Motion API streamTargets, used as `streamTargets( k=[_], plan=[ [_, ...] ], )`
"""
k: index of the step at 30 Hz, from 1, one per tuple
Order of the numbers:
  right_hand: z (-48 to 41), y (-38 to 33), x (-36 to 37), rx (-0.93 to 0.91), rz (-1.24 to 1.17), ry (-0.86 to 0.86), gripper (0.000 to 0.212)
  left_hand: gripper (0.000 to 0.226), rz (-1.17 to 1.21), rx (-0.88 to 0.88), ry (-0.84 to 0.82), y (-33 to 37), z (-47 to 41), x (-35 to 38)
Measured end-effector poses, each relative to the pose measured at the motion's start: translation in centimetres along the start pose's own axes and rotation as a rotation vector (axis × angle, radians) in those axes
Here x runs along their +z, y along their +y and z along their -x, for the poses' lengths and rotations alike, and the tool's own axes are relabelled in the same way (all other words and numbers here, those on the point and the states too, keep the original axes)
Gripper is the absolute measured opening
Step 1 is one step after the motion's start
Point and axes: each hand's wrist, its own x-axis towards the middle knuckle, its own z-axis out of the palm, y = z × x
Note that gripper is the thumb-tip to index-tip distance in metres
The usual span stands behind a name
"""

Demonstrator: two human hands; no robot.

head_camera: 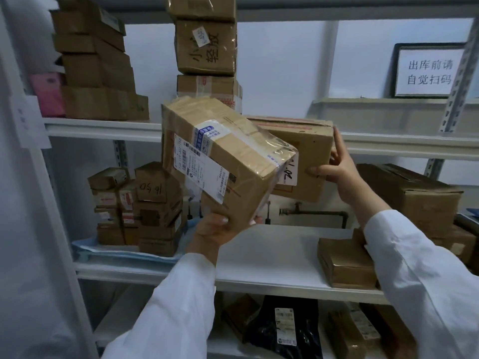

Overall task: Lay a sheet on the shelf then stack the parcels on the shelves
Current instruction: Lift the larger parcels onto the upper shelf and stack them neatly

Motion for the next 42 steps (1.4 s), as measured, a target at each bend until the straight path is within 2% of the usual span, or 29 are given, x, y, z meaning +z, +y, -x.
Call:
streamTargets(
  k=[3, 5, 6, 7, 9, 11, 15, 17, 19, 22, 26, 31, 33, 36, 38, 42],
  plan=[
    [-0.6, -1.2, 0.0, -0.006, -0.065, 0.049, 0.117, 0.091, -0.133, -0.011, 0.085, 2.2, -1.6, 3.1],
    [-1.0, -1.8, 0.1, 0.002, -0.124, 0.116, 0.113, 0.073, -0.207, 0.01, 0.11, 3.8, -3.1, 4.7],
    [-1.2, -2.0, 0.2, 0.019, -0.165, 0.153, 0.109, 0.068, -0.216, 0.043, 0.013, 4.7, -3.7, 5.1],
    [-1.5, -2.2, 0.3, 0.035, -0.208, 0.19, 0.104, 0.077, -0.16, 0.074, -0.079, 5.6, -4.6, 5.4],
    [-2.0, -2.6, 0.7, 0.083, -0.296, 0.249, 0.098, 0.104, -0.116, 0.069, -0.074, 7.3, -5.9, 6.5],
    [-2.6, -3.4, 1.3, 0.155, -0.38, 0.321, 0.098, 0.111, -0.127, -0.015, -0.053, 8.8, -7.3, 7.7],
    [-4.1, -5.2, 2.0, 0.329, -0.544, 0.515, 0.114, 0.08, -0.225, -0.063, 0.116, 10.6, -10.0, 9.3],
    [-4.9, -5.7, 1.9, 0.408, -0.595, 0.57, 0.119, 0.079, -0.282, -0.116, 0.214, 11.3, -11.1, 10.2],
    [-5.8, -5.8, 1.6, 0.468, -0.647, 0.585, 0.116, 0.078, -0.322, -0.141, 0.277, 12.1, -12.3, 10.8],
    [-7.1, -5.8, 1.1, 0.489, -0.647, 0.661, 0.11, 0.061, -0.375, -0.166, 0.34, 13.2, -13.8, 10.8],
    [-8.3, -5.9, 0.1, 0.355, -0.493, 0.75, 0.115, 0.054, -0.447, -0.205, 0.381, 13.6, -14.7, 10.7],
    [-8.2, -5.0, -0.4, 0.24, -0.195, 0.72, 0.099, 0.053, -0.452, -0.217, 0.37, 12.6, -15.2, 10.4],
    [-8.3, -4.8, -0.6, 0.196, -0.081, 0.719, 0.086, 0.054, -0.421, -0.203, 0.374, 12.3, -15.6, 10.2],
    [-9.0, -4.2, -1.4, 0.083, 0.092, 0.771, 0.065, 0.062, -0.401, -0.198, 0.375, 12.5, -16.4, 10.1],
    [-9.5, -4.0, -1.7, 0.022, 0.207, 0.749, 0.061, 0.068, -0.415, -0.205, 0.393, 13.0, -17.2, 10.5],
    [-10.1, -3.6, -1.2, 0.018, 0.313, 0.669, 0.059, 0.082, -0.456, -0.225, 0.432, 13.7, -18.9, 11.4]
  ],
)
